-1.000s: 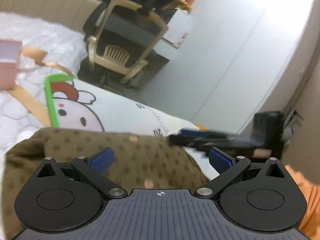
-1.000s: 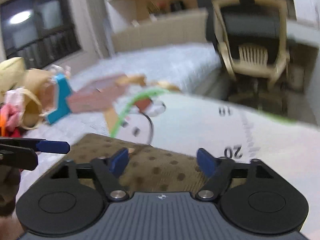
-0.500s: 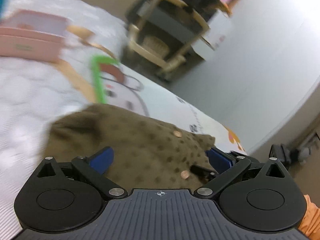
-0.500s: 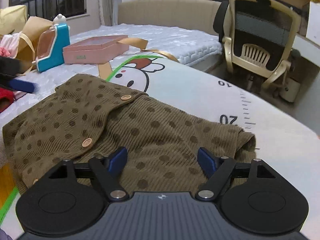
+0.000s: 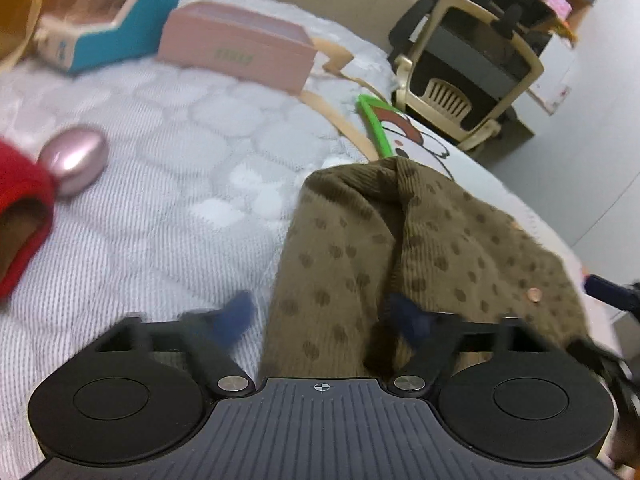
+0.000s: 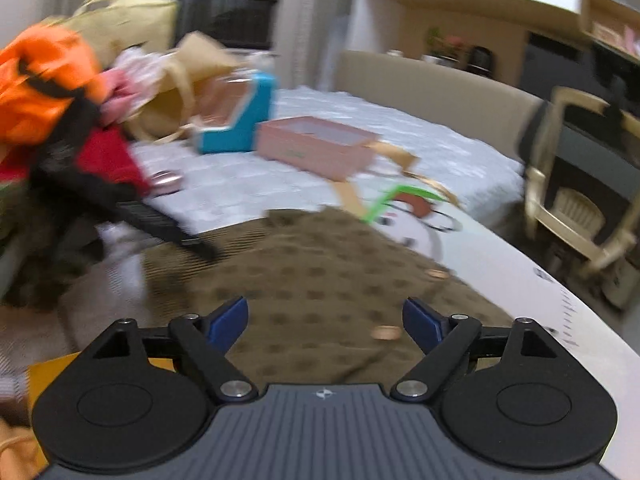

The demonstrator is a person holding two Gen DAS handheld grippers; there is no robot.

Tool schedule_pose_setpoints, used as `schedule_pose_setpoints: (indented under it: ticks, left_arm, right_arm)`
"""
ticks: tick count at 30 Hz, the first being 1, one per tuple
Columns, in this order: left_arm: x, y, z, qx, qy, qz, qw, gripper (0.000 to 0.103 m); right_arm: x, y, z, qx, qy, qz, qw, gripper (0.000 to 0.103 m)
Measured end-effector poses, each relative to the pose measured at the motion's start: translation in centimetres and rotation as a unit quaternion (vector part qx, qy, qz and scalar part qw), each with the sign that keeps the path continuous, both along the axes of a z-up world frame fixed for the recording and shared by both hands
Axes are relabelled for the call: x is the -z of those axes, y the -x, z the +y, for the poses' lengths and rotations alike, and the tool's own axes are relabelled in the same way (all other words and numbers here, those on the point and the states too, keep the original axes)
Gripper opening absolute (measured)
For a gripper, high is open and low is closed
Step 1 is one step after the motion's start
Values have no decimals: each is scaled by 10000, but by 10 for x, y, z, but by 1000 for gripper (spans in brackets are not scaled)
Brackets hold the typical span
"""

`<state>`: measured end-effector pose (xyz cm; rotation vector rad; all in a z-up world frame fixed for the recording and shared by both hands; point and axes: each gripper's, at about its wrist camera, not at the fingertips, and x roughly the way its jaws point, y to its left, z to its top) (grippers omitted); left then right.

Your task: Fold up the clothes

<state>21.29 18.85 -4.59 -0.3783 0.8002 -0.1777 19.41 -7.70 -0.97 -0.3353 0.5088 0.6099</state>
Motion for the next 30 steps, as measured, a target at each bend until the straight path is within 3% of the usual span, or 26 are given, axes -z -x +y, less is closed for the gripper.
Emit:
schedule_pose_setpoints:
  ticks: [1,2,7,12,13,16,17,18,19,21,24,28,30]
  left_arm:
    - [-1,-1,2,40,162,35,9999,32]
    - [-3,-2,4,79,325,71,9994,21]
    - [-13,-2,4,282,1031,75,9942,19]
    - [-17,-4,-1,416,1427,83,9889,19]
    - [-16,-5,-2,419,1465,109,9883,20]
    - [-12,-6,4,401,1669,104,9851,27]
    - [-12,-6,8,350,1757,66,9838,45]
    - [-12,-5,13,267,1840,30,9826,56]
    - [-12,-6,18,152,1906,8,9815,68]
    - [-8,-9,23,-24,1983,76,9801,74]
    - [2,-26,16,-105,2171,309,9756,94]
    - [5,-62,-9,-49,2300,417,9723,94]
    - [-8,-83,-29,13,2088,282,9776,75]
  right_arm:
    - [1,5,10,-145,68,-10,9999,86]
    - [3,10,20,-296,137,-15,9995,86]
    - [23,19,85,-902,592,-147,9941,86]
    - [49,-6,138,-738,1079,11,9914,86]
    - [52,-11,142,-641,1136,-89,9914,77]
    - [53,-23,140,-539,1031,-88,9932,41]
    - [51,-24,137,-531,943,-45,9941,35]
    - [49,-23,134,-522,869,-66,9948,28]
    - [46,-21,130,-504,818,-133,9953,23]
    - [39,-15,123,-492,690,-299,9960,20]
    - [27,-8,109,-434,410,-396,9974,19]
    - [18,-4,86,-297,73,-407,9987,17]
    - [10,-5,72,-212,-101,-440,9988,16]
